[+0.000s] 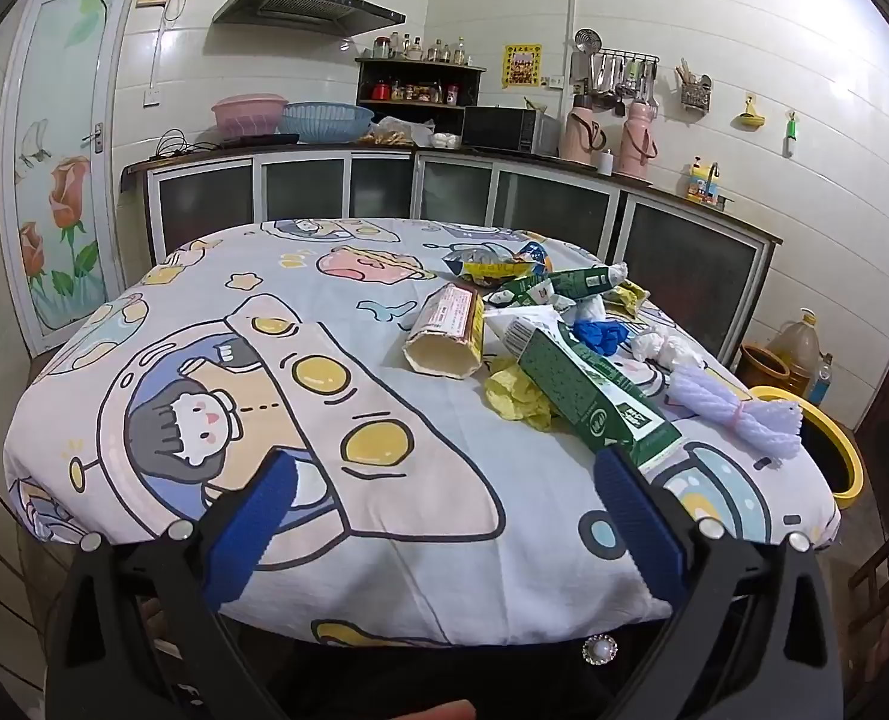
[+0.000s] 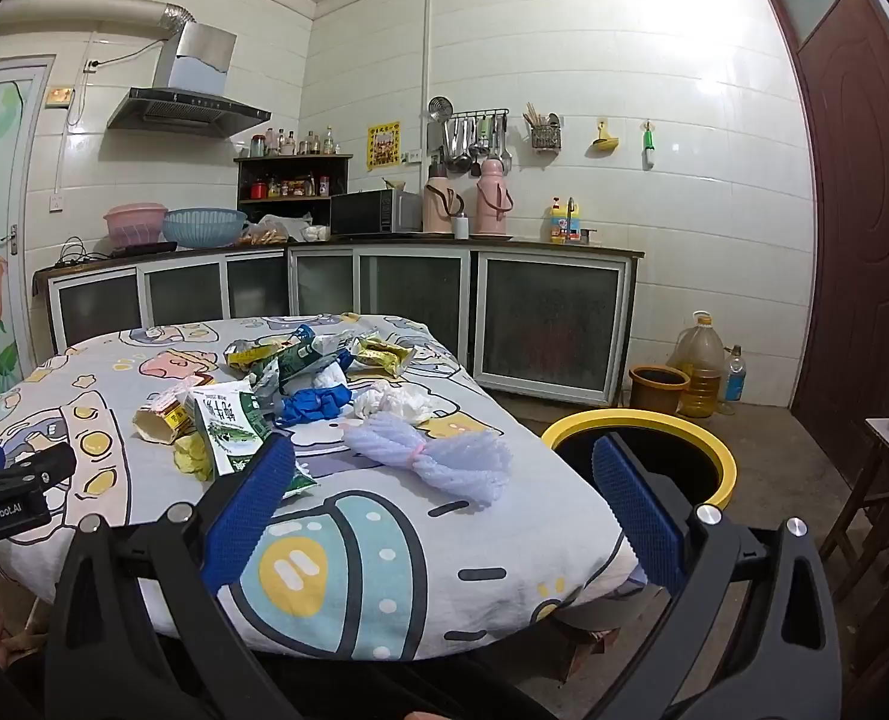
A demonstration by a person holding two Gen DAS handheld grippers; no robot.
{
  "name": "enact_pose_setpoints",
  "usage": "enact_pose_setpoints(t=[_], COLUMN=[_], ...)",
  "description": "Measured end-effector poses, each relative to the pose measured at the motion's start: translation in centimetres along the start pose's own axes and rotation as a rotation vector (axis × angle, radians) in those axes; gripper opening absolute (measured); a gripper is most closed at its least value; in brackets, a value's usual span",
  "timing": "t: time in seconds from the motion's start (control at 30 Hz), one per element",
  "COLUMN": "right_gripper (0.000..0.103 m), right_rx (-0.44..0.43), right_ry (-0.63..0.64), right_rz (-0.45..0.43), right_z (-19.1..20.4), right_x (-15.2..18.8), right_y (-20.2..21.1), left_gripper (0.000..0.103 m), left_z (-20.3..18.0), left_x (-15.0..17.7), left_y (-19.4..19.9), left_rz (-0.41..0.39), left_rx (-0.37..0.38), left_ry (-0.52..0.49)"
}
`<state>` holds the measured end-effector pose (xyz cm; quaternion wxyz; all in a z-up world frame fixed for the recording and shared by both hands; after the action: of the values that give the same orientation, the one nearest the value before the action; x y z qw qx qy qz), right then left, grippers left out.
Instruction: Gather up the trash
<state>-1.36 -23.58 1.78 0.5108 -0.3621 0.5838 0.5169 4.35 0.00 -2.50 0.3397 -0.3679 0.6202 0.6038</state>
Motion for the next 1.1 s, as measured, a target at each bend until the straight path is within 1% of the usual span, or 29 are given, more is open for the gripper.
enact_pose_setpoints(t=[0.23, 0.4, 0.5, 1.1], right_gripper=[0.096, 0.096, 0.096, 0.096], right_rx=[0.000, -0.001, -0.003, -0.013], right_ry=[0.006, 0.006, 0.009, 0.019], right_rz=[0.014, 0.009, 0.014, 0.022], right_z=[0.17, -0.08, 0.22, 0.49], right_x=[0.05, 0.24, 0.36, 0.13], right_y=[-0.15, 0.31, -0.24, -0.29], left_gripper=[0.096, 0.096, 0.096, 0.096], left_z=[0.01, 0.02, -0.02, 0.24], left_x=[0.00, -0.02, -0.06, -0.05], left_y=[0.00, 0.04, 0.12, -0.23], left_rz=[-0.001, -0.002, -0.004, 0.001], left_rx=[0.001, -0.001, -0.001, -0.007], left_ry=[0.000, 0.001, 0.001, 0.008])
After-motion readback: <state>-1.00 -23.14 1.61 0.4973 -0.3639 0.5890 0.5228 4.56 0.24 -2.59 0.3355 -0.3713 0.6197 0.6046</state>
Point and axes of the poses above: each gripper's, at about its wrist camera, not at the fingertips, and y roughly against the way its jaws point, z to its left, x to its underside, the point moved 5 cm from there along -y, roughly the way its jaws point, and after that the axes turned 3 degrees about -y, right-handed, at the moved point
